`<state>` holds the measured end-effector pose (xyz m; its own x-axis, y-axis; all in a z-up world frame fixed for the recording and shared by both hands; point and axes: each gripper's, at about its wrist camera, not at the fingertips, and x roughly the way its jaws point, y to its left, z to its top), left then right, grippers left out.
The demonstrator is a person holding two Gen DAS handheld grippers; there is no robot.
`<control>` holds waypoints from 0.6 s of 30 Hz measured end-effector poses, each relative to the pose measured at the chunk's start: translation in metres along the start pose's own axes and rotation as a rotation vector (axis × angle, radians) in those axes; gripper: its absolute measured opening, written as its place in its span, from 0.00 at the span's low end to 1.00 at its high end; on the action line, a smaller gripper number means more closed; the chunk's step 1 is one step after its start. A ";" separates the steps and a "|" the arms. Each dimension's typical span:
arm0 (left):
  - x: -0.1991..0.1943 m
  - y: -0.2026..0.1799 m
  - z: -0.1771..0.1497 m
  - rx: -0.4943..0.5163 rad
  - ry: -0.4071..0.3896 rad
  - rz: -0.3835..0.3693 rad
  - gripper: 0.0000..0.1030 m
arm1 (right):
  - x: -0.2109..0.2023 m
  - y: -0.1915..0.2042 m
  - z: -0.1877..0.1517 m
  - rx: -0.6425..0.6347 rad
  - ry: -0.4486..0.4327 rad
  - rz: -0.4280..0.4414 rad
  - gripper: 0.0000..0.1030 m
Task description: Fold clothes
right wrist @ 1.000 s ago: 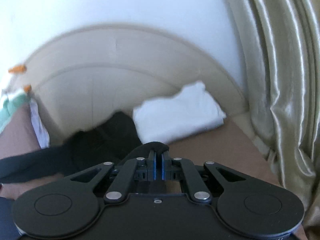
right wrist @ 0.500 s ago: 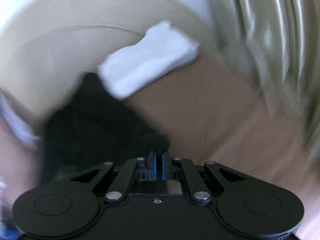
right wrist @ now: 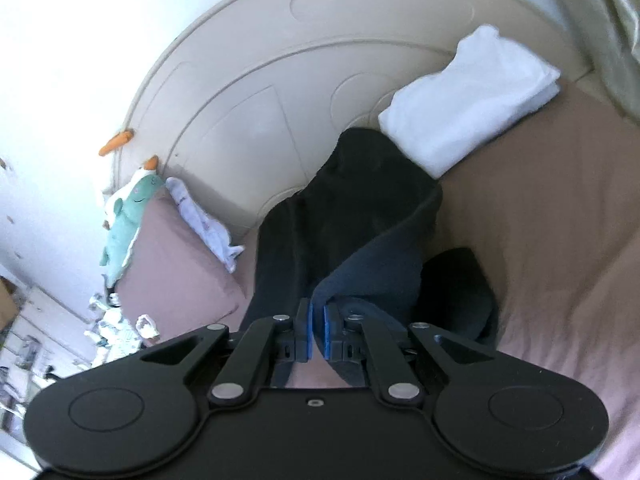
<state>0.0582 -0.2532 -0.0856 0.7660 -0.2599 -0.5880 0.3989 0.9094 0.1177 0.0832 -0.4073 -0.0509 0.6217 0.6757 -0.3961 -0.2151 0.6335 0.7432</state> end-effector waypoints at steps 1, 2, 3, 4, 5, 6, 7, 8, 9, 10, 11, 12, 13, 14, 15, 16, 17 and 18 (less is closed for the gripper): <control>0.013 -0.002 0.003 -0.011 0.022 -0.032 0.80 | 0.000 -0.002 -0.001 0.005 0.007 0.019 0.08; 0.027 -0.006 0.006 -0.012 0.049 -0.051 0.80 | -0.002 -0.003 -0.003 0.008 0.012 0.033 0.08; 0.039 -0.013 0.009 -0.002 0.082 -0.051 0.81 | -0.003 -0.004 -0.004 0.004 0.019 0.043 0.08; 0.052 -0.020 0.012 0.008 0.116 -0.052 0.80 | -0.004 -0.003 -0.004 -0.005 0.026 0.053 0.08; 0.065 -0.028 0.015 0.019 0.150 -0.052 0.77 | -0.007 -0.002 -0.005 -0.014 0.027 0.059 0.08; 0.074 -0.030 0.019 0.021 0.168 -0.034 0.51 | -0.009 -0.003 -0.005 -0.023 0.024 0.052 0.08; 0.079 -0.025 0.024 0.011 0.162 0.012 0.31 | -0.010 -0.005 -0.004 -0.031 0.021 0.037 0.08; 0.083 -0.018 0.031 -0.006 0.163 0.048 0.07 | -0.011 -0.008 -0.004 -0.040 0.018 0.023 0.08; 0.086 -0.008 0.039 -0.038 0.172 0.075 0.07 | -0.012 -0.010 -0.003 -0.048 0.015 0.009 0.08; 0.088 0.002 0.048 -0.069 0.183 0.105 0.07 | -0.013 -0.012 -0.002 -0.057 0.012 -0.006 0.09; 0.088 0.009 0.056 -0.082 0.190 0.132 0.07 | -0.014 -0.014 -0.001 -0.065 0.008 -0.020 0.12; 0.084 0.015 0.064 -0.074 0.184 0.169 0.07 | -0.015 -0.017 0.000 -0.074 0.005 -0.035 0.13; 0.080 0.019 0.071 -0.056 0.168 0.206 0.08 | -0.016 -0.019 0.001 -0.082 0.002 -0.049 0.14; 0.074 0.022 0.076 -0.039 0.153 0.233 0.07 | -0.017 -0.021 0.001 -0.091 -0.001 -0.063 0.16; 0.069 0.026 0.082 -0.034 0.143 0.251 0.07 | -0.018 -0.023 0.002 -0.099 -0.005 -0.078 0.17; 0.064 0.032 0.087 -0.047 0.140 0.255 0.07 | -0.019 -0.025 0.003 -0.107 -0.008 -0.092 0.17; 0.059 0.037 0.093 -0.059 0.137 0.259 0.07 | -0.016 -0.027 0.002 -0.138 0.002 -0.125 0.17; 0.055 0.043 0.098 -0.067 0.131 0.267 0.06 | -0.010 -0.027 0.000 -0.185 0.020 -0.166 0.18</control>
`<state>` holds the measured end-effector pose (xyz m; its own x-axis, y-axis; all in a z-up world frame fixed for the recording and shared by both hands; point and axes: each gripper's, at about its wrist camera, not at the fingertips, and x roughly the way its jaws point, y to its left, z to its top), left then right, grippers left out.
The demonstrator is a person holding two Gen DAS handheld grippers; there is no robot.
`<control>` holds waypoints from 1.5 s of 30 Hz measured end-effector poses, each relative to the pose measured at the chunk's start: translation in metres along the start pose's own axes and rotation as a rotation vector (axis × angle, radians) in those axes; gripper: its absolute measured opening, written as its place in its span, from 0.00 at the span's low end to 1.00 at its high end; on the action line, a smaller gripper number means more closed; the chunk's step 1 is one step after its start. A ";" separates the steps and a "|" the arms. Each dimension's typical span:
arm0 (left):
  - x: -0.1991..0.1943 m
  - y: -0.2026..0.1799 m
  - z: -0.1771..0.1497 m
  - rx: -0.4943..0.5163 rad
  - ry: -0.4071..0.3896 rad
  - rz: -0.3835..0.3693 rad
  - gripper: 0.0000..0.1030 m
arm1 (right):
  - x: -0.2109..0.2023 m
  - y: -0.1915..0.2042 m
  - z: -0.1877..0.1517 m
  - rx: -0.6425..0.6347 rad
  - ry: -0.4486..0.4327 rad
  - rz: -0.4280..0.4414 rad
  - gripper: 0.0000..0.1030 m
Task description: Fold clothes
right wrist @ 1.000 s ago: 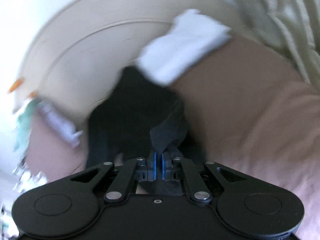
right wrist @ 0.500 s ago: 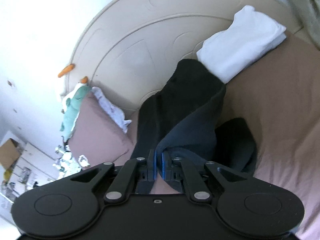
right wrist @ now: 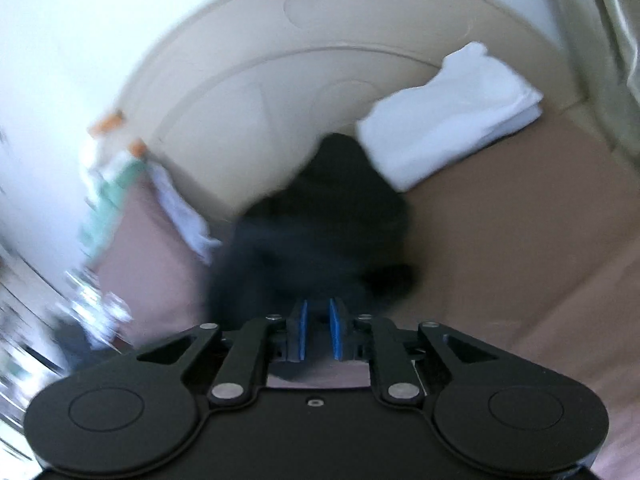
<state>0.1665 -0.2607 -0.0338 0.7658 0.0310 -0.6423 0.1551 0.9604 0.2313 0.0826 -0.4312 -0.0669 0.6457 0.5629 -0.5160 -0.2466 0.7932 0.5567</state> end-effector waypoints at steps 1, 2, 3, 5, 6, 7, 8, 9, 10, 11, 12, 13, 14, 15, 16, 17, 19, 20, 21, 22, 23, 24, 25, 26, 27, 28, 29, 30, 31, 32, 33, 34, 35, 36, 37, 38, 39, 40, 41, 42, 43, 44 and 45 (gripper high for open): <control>-0.002 0.006 0.005 -0.003 -0.009 0.011 0.06 | 0.004 0.003 -0.002 -0.049 -0.001 -0.021 0.18; -0.004 0.011 0.010 -0.007 -0.018 0.022 0.02 | 0.007 0.008 -0.005 -0.096 -0.012 -0.032 0.18; -0.007 0.014 0.013 0.003 -0.032 0.050 0.00 | 0.011 0.012 -0.007 -0.144 -0.024 -0.043 0.18; -0.011 0.015 0.014 0.052 -0.063 0.131 0.00 | 0.012 0.023 -0.010 -0.226 -0.079 -0.035 0.26; -0.009 0.018 0.013 0.058 -0.057 0.129 0.00 | 0.014 0.029 -0.011 -0.263 -0.092 -0.018 0.34; -0.006 0.021 0.011 0.058 -0.040 0.123 0.00 | 0.017 0.034 -0.012 -0.299 -0.094 0.006 0.51; -0.003 0.023 0.007 0.047 -0.007 0.112 0.00 | 0.022 0.038 -0.015 -0.339 -0.083 0.027 0.63; -0.001 0.023 0.002 0.040 0.020 0.107 0.01 | 0.030 0.040 -0.021 -0.389 -0.048 0.028 0.66; -0.001 0.023 -0.005 0.036 0.036 0.100 0.01 | 0.038 0.041 -0.027 -0.443 -0.003 0.018 0.66; 0.000 0.024 -0.014 0.031 0.049 0.091 0.02 | 0.046 0.039 -0.034 -0.481 0.033 -0.021 0.65; 0.002 0.024 -0.023 0.026 0.062 0.083 0.04 | 0.054 0.036 -0.040 -0.510 0.064 -0.076 0.65; 0.003 0.030 -0.033 0.016 0.074 0.068 0.04 | 0.062 0.033 -0.047 -0.538 0.095 -0.131 0.65; 0.000 0.038 -0.044 -0.001 0.083 0.046 0.04 | 0.067 0.030 -0.051 -0.546 0.108 -0.155 0.65; -0.006 0.041 -0.052 -0.019 0.091 0.030 0.04 | 0.069 0.027 -0.054 -0.543 0.110 -0.160 0.65; -0.011 0.044 -0.062 -0.040 0.095 0.016 0.04 | 0.072 0.027 -0.056 -0.546 0.111 -0.162 0.65; -0.015 0.048 -0.070 -0.065 0.100 0.008 0.04 | 0.076 0.030 -0.057 -0.553 0.112 -0.162 0.64; -0.020 0.060 -0.084 -0.123 0.115 0.005 0.05 | 0.084 0.036 -0.061 -0.576 0.101 -0.191 0.64; -0.023 0.065 -0.091 -0.156 0.121 0.004 0.05 | 0.090 0.038 -0.061 -0.573 0.084 -0.226 0.63; -0.028 0.071 -0.099 -0.196 0.125 0.003 0.05 | 0.096 0.038 -0.061 -0.555 0.069 -0.255 0.61; -0.033 0.075 -0.108 -0.235 0.129 0.003 0.05 | 0.103 0.038 -0.061 -0.537 0.054 -0.285 0.59; -0.035 0.077 -0.114 -0.261 0.137 0.005 0.05 | 0.109 0.038 -0.061 -0.519 0.038 -0.314 0.59; -0.035 0.079 -0.119 -0.271 0.147 0.011 0.05 | 0.114 0.036 -0.061 -0.471 0.026 -0.318 0.58; -0.036 0.079 -0.125 -0.274 0.162 0.022 0.05 | 0.117 0.035 -0.062 -0.439 0.037 -0.309 0.46; -0.037 0.078 -0.129 -0.274 0.177 0.029 0.05 | 0.121 0.036 -0.064 -0.427 0.061 -0.299 0.17; -0.038 0.079 -0.132 -0.277 0.180 0.024 0.09 | 0.122 0.047 -0.070 -0.483 0.073 -0.327 0.15; -0.043 0.081 -0.135 -0.285 0.172 0.013 0.12 | 0.122 0.062 -0.077 -0.578 0.076 -0.376 0.13; -0.048 0.083 -0.137 -0.291 0.164 0.008 0.23 | 0.118 0.078 -0.079 -0.616 0.070 -0.391 0.13; -0.051 0.085 -0.139 -0.294 0.156 0.013 0.32 | 0.113 0.094 -0.077 -0.620 0.060 -0.388 0.13; -0.055 0.087 -0.141 -0.296 0.146 0.020 0.33 | 0.101 0.104 -0.073 -0.588 0.049 -0.340 0.13; -0.057 0.090 -0.143 -0.302 0.136 0.030 0.33 | 0.086 0.111 -0.067 -0.535 0.039 -0.267 0.12; -0.060 0.094 -0.145 -0.313 0.130 0.036 0.33 | 0.071 0.118 -0.061 -0.482 0.029 -0.194 0.12; -0.062 0.098 -0.147 -0.324 0.123 0.043 0.33 | 0.054 0.122 -0.053 -0.419 0.013 -0.112 0.12; -0.063 0.102 -0.149 -0.340 0.118 0.042 0.33 | 0.039 0.123 -0.046 -0.357 -0.001 -0.035 0.12; -0.064 0.107 -0.152 -0.362 0.117 0.033 0.33 | 0.022 0.119 -0.038 -0.279 -0.014 0.043 0.12; -0.064 0.111 -0.154 -0.385 0.117 0.026 0.33 | 0.004 0.113 -0.031 -0.191 -0.029 0.127 0.12; -0.066 0.115 -0.155 -0.408 0.116 0.019 0.33 | -0.014 0.107 -0.023 -0.102 -0.044 0.210 0.12; -0.067 0.119 -0.157 -0.428 0.115 0.015 0.33 | -0.032 0.101 -0.015 -0.012 -0.059 0.293 0.12; -0.068 0.122 -0.158 -0.440 0.118 0.015 0.33 | -0.047 0.094 -0.011 0.052 -0.060 0.324 0.12; -0.068 0.123 -0.160 -0.439 0.127 0.022 0.33 | -0.059 0.086 -0.009 0.102 -0.043 0.302 0.12; -0.067 0.124 -0.161 -0.439 0.135 0.029 0.33 | -0.067 0.075 -0.014 0.138 -0.012 0.228 0.12; -0.067 0.123 -0.162 -0.439 0.142 0.026 0.33 | -0.074 0.064 -0.020 0.166 0.024 0.133 0.12; -0.067 0.121 -0.164 -0.438 0.144 0.011 0.33 | -0.076 0.051 -0.029 0.176 0.060 -0.003 0.13; -0.066 0.119 -0.165 -0.438 0.147 -0.004 0.33 | -0.075 0.038 -0.041 0.174 0.095 -0.163 0.13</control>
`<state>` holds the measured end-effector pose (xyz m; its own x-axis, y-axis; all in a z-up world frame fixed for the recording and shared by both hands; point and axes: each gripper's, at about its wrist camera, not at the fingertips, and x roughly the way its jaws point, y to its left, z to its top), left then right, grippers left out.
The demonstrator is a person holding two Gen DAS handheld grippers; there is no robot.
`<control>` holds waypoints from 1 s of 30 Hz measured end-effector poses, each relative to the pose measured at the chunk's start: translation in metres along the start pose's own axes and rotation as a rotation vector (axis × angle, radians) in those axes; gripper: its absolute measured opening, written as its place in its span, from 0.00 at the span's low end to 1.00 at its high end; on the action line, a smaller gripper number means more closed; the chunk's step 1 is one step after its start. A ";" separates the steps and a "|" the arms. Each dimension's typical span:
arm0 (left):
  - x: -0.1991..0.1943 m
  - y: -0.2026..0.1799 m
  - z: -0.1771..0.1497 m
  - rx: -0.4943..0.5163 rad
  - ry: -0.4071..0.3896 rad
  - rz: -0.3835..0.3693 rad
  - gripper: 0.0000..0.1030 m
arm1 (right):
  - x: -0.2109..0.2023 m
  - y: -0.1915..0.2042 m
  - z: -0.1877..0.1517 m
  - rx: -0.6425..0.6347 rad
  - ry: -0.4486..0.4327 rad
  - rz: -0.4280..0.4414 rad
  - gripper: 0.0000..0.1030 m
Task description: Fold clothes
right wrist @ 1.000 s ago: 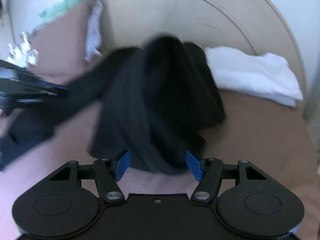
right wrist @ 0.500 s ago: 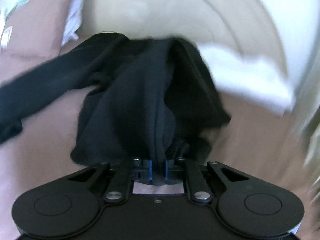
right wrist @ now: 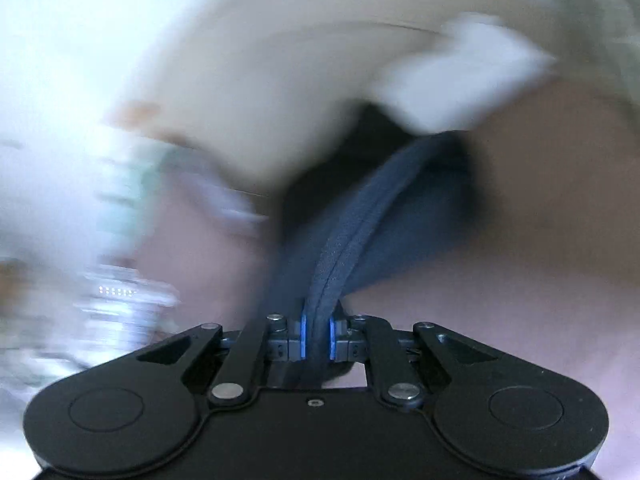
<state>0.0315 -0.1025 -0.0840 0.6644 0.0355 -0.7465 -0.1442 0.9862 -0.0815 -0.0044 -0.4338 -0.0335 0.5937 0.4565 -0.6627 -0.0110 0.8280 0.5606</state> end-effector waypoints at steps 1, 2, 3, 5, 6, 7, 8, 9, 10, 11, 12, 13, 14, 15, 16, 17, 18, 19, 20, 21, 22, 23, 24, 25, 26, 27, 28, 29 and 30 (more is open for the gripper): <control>0.000 -0.001 -0.002 0.002 0.006 -0.014 0.34 | 0.008 -0.011 -0.005 -0.006 0.042 -0.148 0.13; 0.001 -0.003 -0.004 0.004 0.012 -0.028 0.36 | 0.018 -0.021 -0.009 -0.018 0.096 -0.287 0.13; 0.001 -0.004 -0.005 0.005 0.017 -0.042 0.41 | 0.029 -0.031 -0.013 -0.031 0.151 -0.426 0.13; 0.002 -0.007 -0.009 0.009 0.029 -0.071 0.42 | 0.035 -0.033 -0.010 -0.062 0.183 -0.521 0.16; 0.003 -0.009 -0.011 0.011 0.035 -0.085 0.42 | 0.028 -0.028 -0.006 -0.063 0.164 -0.484 0.16; 0.003 -0.010 -0.013 0.012 0.040 -0.099 0.42 | 0.020 -0.021 -0.002 -0.065 0.141 -0.431 0.19; 0.004 -0.011 -0.015 0.014 0.046 -0.113 0.44 | 0.014 -0.014 0.002 -0.071 0.120 -0.382 0.34; 0.004 -0.013 -0.016 0.016 0.052 -0.127 0.45 | 0.008 -0.006 0.006 -0.085 0.098 -0.348 0.40; 0.005 -0.014 -0.018 0.018 0.058 -0.141 0.46 | 0.004 -0.003 0.011 -0.100 0.092 -0.340 0.44; 0.006 -0.016 -0.021 0.019 0.067 -0.156 0.46 | 0.002 -0.003 0.015 -0.114 0.097 -0.344 0.44; 0.008 -0.018 -0.025 0.020 0.080 -0.171 0.46 | 0.000 -0.003 0.018 -0.128 0.102 -0.347 0.44; 0.010 -0.021 -0.029 0.024 0.093 -0.187 0.46 | -0.001 -0.005 0.020 -0.138 0.118 -0.345 0.44; 0.011 -0.026 -0.033 0.033 0.105 -0.205 0.46 | -0.003 -0.009 0.018 -0.138 0.144 -0.336 0.44; 0.013 -0.032 -0.037 0.042 0.117 -0.222 0.46 | -0.006 -0.016 0.018 -0.121 0.162 -0.327 0.44; 0.014 -0.037 -0.041 0.053 0.127 -0.241 0.46 | -0.011 -0.023 0.018 -0.093 0.171 -0.320 0.44; 0.014 -0.044 -0.044 0.065 0.135 -0.266 0.46 | -0.014 -0.032 0.017 -0.055 0.173 -0.317 0.44; 0.015 -0.052 -0.049 0.081 0.147 -0.311 0.51 | -0.011 -0.041 0.014 -0.022 0.187 -0.314 0.44; 0.017 -0.061 -0.054 0.092 0.168 -0.370 0.55 | -0.007 -0.050 0.009 0.006 0.209 -0.310 0.44; 0.019 -0.069 -0.059 0.092 0.199 -0.426 0.58 | -0.001 -0.062 0.007 0.022 0.251 -0.296 0.44; 0.022 -0.077 -0.063 0.094 0.227 -0.465 0.58 | 0.006 -0.078 0.009 0.047 0.304 -0.274 0.44; 0.023 -0.085 -0.068 0.103 0.243 -0.480 0.58 | 0.012 -0.096 0.010 0.086 0.353 -0.249 0.44; 0.024 -0.093 -0.073 0.113 0.259 -0.494 0.58 | 0.016 -0.113 0.009 0.120 0.394 -0.228 0.44; 0.026 -0.101 -0.077 0.123 0.275 -0.509 0.59 | 0.020 -0.129 0.009 0.149 0.434 -0.208 0.44; 0.027 -0.107 -0.081 0.133 0.284 -0.512 0.60 | 0.021 -0.142 0.008 0.159 0.459 -0.196 0.44; 0.027 -0.111 -0.084 0.145 0.284 -0.500 0.62 | 0.022 -0.151 0.004 0.155 0.475 -0.179 0.45; 0.028 -0.114 -0.086 0.153 0.284 -0.489 0.62 | 0.023 -0.159 0.000 0.151 0.490 -0.159 0.45; 0.028 -0.115 -0.087 0.155 0.281 -0.483 0.63 | 0.025 -0.166 -0.004 0.146 0.506 -0.139 0.45; 0.029 -0.115 -0.088 0.147 0.278 -0.480 0.66 | 0.026 -0.174 -0.009 0.142 0.521 -0.118 0.46; 0.030 -0.116 -0.087 0.131 0.277 -0.481 0.71 | 0.030 -0.178 -0.014 0.131 0.537 -0.101 0.47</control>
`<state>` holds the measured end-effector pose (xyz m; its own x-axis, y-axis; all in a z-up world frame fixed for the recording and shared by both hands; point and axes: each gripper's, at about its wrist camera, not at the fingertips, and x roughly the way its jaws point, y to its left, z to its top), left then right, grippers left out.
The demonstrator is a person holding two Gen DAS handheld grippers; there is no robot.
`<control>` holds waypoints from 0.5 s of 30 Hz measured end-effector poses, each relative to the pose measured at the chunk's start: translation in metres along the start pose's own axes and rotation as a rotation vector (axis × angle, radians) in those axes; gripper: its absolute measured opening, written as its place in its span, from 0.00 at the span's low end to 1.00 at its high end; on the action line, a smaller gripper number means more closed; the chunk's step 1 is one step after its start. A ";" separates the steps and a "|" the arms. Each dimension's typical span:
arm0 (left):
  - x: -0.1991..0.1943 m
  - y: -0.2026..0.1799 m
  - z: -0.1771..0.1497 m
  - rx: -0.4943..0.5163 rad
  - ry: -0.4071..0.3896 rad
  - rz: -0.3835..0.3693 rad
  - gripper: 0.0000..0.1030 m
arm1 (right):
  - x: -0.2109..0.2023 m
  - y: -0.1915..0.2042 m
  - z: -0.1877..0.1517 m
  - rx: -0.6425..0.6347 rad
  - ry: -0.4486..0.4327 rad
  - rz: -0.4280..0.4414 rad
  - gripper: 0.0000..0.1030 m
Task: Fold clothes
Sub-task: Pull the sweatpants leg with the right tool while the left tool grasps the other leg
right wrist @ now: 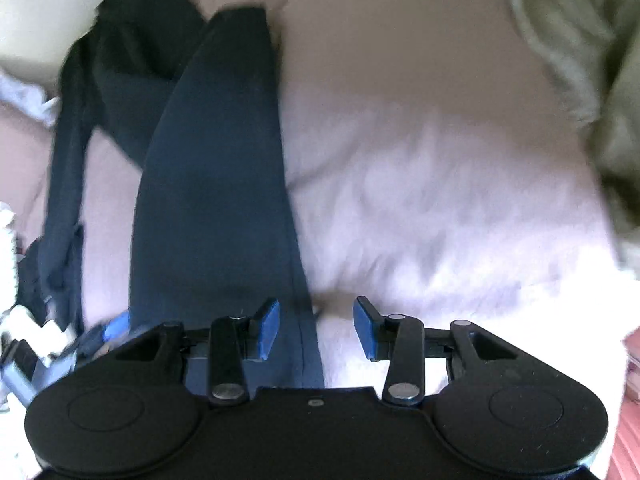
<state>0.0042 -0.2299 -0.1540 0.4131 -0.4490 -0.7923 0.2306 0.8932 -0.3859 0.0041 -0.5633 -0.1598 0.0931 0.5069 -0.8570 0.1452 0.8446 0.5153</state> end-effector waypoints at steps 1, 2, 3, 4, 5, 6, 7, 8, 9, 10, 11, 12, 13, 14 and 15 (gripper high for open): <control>0.000 0.000 0.001 -0.021 -0.001 -0.007 0.75 | 0.008 -0.002 -0.002 -0.018 0.017 0.009 0.52; 0.000 -0.002 0.002 -0.028 0.002 -0.013 0.86 | 0.015 -0.005 -0.003 -0.036 0.033 0.019 0.56; 0.004 -0.008 0.002 -0.011 0.007 -0.012 0.92 | 0.022 -0.004 -0.005 -0.064 0.036 0.020 0.56; 0.008 -0.013 0.002 0.005 0.012 -0.010 0.92 | 0.028 -0.002 -0.006 -0.098 0.031 0.017 0.64; 0.012 -0.018 0.003 0.021 0.017 -0.009 0.90 | 0.032 0.003 -0.008 -0.135 0.023 0.015 0.80; 0.015 -0.025 0.002 0.044 0.019 0.008 0.75 | 0.033 0.009 -0.010 -0.175 0.012 0.013 0.81; 0.017 -0.033 0.000 0.077 0.018 0.046 0.60 | 0.035 0.015 -0.012 -0.215 0.002 0.012 0.77; 0.018 -0.041 -0.001 0.096 0.022 0.058 0.38 | 0.036 0.022 -0.015 -0.254 -0.008 0.010 0.50; 0.016 -0.047 -0.002 0.095 0.036 0.031 0.07 | 0.028 0.026 -0.019 -0.283 -0.028 0.020 0.27; 0.013 -0.052 -0.002 0.081 0.049 -0.005 0.07 | 0.015 0.030 -0.024 -0.305 -0.054 0.038 0.09; 0.007 -0.055 -0.001 0.051 0.061 -0.054 0.07 | 0.001 0.034 -0.029 -0.327 -0.079 0.055 0.08; -0.002 -0.060 0.001 0.037 0.059 -0.095 0.07 | -0.012 0.038 -0.035 -0.349 -0.105 0.072 0.08; -0.015 -0.067 0.003 0.048 0.035 -0.122 0.07 | -0.026 0.042 -0.040 -0.371 -0.130 0.090 0.08; -0.029 -0.074 0.005 0.058 0.011 -0.150 0.07 | -0.040 0.046 -0.045 -0.392 -0.156 0.107 0.07; -0.042 -0.080 0.007 0.059 -0.001 -0.191 0.07 | -0.053 0.050 -0.051 -0.414 -0.181 0.125 0.07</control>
<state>-0.0257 -0.2828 -0.0861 0.3574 -0.6104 -0.7069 0.3560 0.7887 -0.5011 -0.0435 -0.5394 -0.0888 0.2609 0.6018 -0.7548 -0.2801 0.7955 0.5374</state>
